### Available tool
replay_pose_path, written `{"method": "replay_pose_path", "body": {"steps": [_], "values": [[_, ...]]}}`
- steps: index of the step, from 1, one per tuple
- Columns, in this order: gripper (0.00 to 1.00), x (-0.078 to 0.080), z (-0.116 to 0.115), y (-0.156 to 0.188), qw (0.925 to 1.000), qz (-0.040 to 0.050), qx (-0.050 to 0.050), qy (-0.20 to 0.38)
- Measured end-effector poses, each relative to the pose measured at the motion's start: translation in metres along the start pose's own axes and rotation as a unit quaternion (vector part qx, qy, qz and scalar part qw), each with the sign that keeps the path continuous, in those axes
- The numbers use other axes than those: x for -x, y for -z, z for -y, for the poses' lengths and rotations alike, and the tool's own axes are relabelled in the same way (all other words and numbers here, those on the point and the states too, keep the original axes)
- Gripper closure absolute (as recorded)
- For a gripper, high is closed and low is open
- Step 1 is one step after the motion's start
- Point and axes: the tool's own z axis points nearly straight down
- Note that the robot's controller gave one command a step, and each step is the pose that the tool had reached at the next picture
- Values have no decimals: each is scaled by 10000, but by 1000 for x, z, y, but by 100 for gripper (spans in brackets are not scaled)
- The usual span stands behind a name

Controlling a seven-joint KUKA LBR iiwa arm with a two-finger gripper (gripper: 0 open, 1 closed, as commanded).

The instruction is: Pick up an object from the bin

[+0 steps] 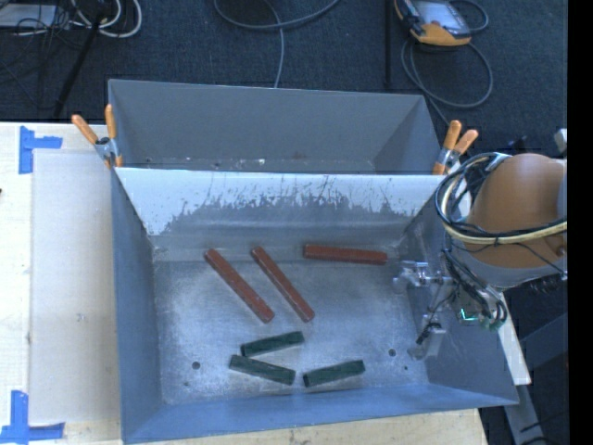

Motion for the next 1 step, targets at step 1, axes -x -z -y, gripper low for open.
{"method": "replay_pose_path", "body": {"steps": [1], "values": [[0, -26, -24, -84, 9996, 76, -6, 286]]}}
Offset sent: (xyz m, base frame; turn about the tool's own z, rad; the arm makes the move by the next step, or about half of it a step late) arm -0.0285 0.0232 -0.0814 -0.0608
